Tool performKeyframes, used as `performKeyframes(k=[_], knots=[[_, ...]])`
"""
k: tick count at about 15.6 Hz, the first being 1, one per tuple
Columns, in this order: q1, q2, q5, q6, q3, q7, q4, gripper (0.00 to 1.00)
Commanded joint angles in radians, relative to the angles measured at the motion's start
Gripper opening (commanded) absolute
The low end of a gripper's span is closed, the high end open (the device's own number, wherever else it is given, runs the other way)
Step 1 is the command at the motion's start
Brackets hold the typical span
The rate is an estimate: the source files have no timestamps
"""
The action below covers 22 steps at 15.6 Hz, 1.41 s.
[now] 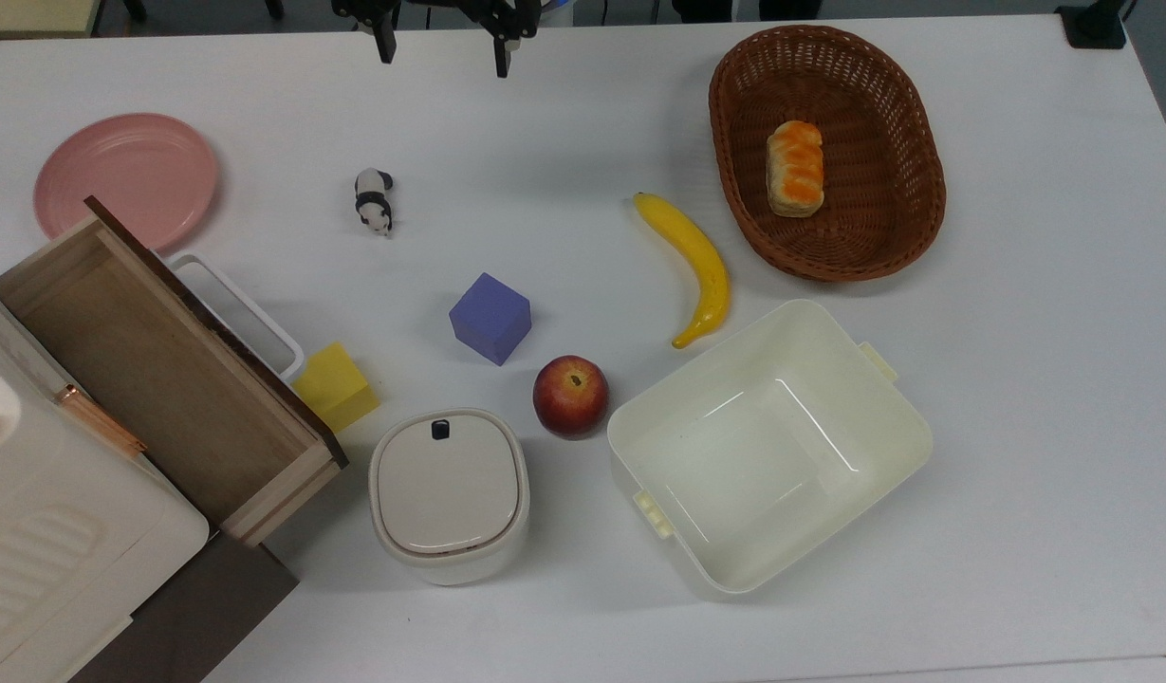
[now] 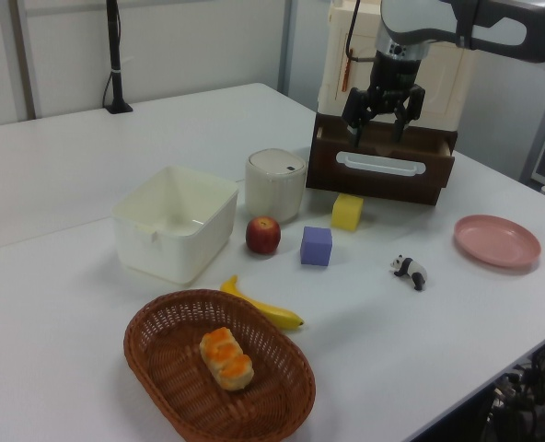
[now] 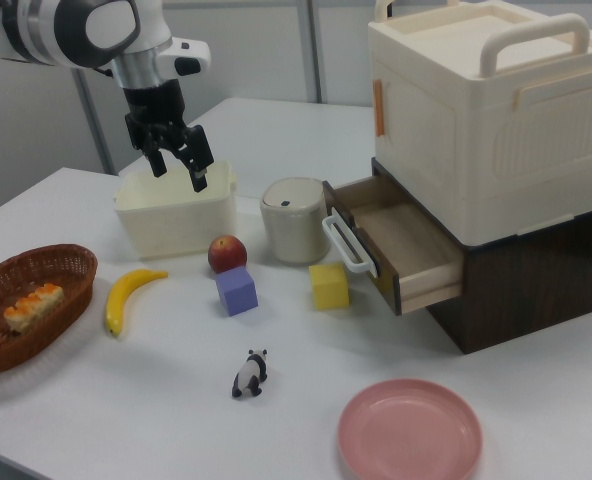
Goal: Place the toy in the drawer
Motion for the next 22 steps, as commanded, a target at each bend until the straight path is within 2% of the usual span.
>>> performKeyframes(k=[1, 5, 8, 14, 18, 22], knots=[[0.005, -0.008, 0.022, -0.003, -0.008, 0.005, -0.003, 1.00], [0.005, -0.010, 0.022, -0.003, -0.008, 0.000, -0.003, 1.00], [0.004, -0.010, 0.022, 0.000, -0.011, -0.078, -0.001, 1.00], [0.007, -0.007, 0.037, 0.005, -0.013, -0.018, -0.001, 1.00], [0.007, -0.007, 0.036, 0.010, -0.013, -0.031, -0.006, 1.00], [0.008, -0.019, -0.007, 0.010, -0.020, -0.113, -0.062, 1.00]])
